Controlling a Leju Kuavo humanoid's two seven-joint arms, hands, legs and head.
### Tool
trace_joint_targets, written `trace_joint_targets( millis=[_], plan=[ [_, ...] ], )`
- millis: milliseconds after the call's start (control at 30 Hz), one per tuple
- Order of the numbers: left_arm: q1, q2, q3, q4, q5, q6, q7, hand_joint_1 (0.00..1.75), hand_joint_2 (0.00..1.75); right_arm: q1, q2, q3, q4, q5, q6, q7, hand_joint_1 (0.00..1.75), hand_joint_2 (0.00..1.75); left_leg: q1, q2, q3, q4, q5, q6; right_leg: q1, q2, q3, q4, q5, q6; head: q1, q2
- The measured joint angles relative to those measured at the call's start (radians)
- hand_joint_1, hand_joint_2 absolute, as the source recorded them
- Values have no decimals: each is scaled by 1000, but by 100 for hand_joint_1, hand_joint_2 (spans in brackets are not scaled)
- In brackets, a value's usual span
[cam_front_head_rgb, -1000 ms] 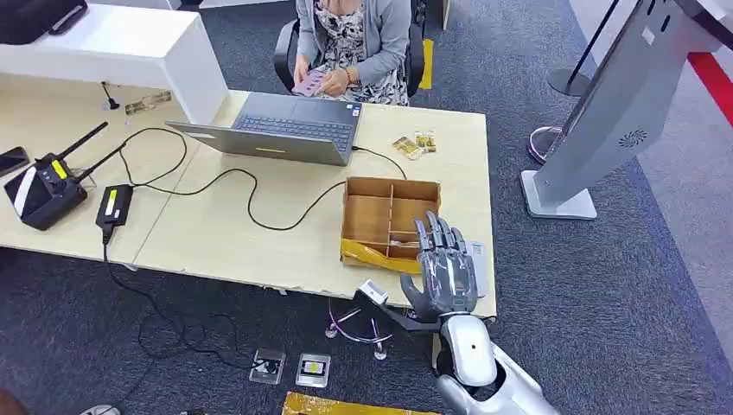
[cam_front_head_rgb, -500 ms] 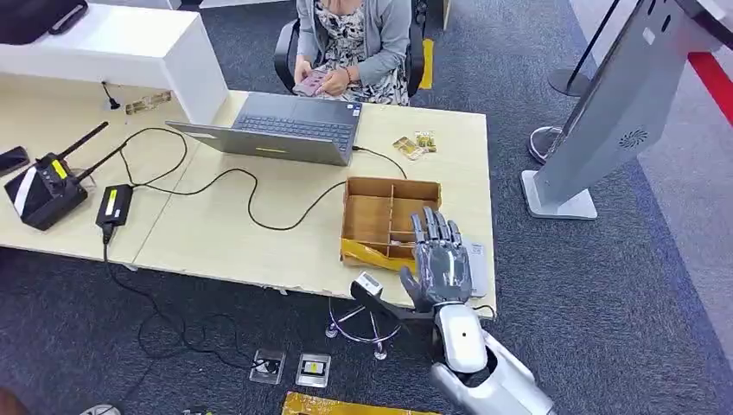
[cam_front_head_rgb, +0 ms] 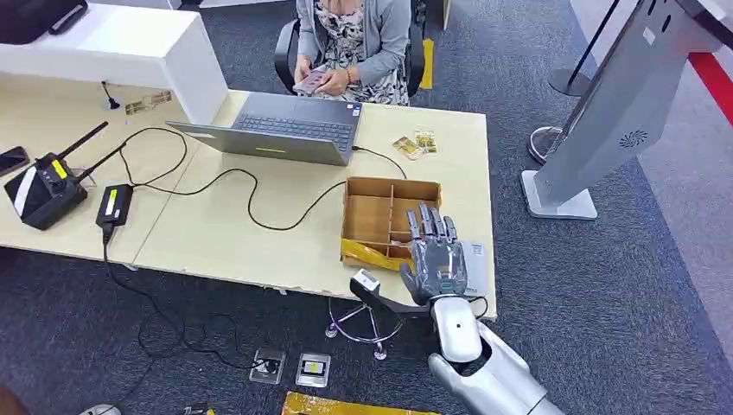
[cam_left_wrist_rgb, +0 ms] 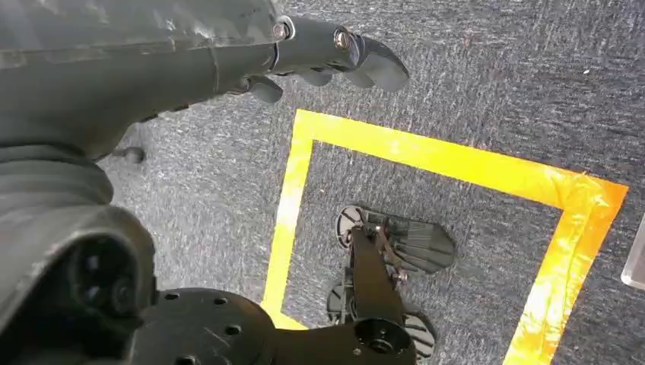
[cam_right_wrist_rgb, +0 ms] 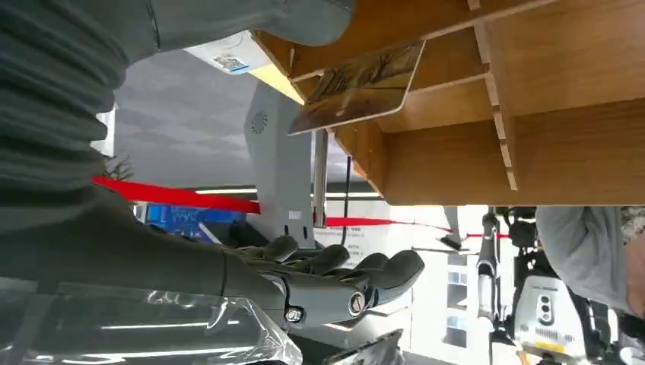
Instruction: Pass the card to the sensor for recognition and then transmit it.
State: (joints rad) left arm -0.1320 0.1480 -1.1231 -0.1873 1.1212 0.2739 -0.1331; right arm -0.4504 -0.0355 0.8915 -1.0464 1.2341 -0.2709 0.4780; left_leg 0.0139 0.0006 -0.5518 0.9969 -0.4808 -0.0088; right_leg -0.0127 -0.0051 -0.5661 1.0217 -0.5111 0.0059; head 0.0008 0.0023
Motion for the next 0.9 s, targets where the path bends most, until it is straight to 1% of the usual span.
trace_joint_targets(
  millis=[500, 700, 733, 767, 900],
  plan=[
    [-7, -2, 0, 0, -8, -10, 5, 0, 0, -8, 28, -1, 71, -23, -5, -16, 0, 175, 0, 0, 0, 0, 0, 0, 0, 0, 0, 0, 0, 0, 0, 0],
    [-8, -2, -1, 0, -14, -10, 5, 0, 0, -24, 28, -2, 91, -39, -5, -20, 0, 175, 0, 0, 0, 0, 0, 0, 0, 0, 0, 0, 0, 0, 0, 0],
    [-8, -2, -3, 0, -15, -10, 5, 0, 0, -27, 28, -3, 93, -41, -4, -20, 133, 175, 0, 0, 0, 0, 0, 0, 0, 0, 0, 0, 0, 0, 0, 0],
    [-8, -2, -6, 0, -16, -10, 6, 0, 0, -30, 28, -3, 97, -44, -4, -20, 175, 175, 0, 0, 0, 0, 0, 0, 0, 0, 0, 0, 0, 0, 0, 0],
    [-7, -2, -10, 0, -18, -10, 7, 0, 0, -34, 28, -10, 109, -98, 6, -46, 175, 175, 0, 0, 0, 0, 0, 0, 0, 0, 0, 0, 0, 0, 0, 0]
  ],
)
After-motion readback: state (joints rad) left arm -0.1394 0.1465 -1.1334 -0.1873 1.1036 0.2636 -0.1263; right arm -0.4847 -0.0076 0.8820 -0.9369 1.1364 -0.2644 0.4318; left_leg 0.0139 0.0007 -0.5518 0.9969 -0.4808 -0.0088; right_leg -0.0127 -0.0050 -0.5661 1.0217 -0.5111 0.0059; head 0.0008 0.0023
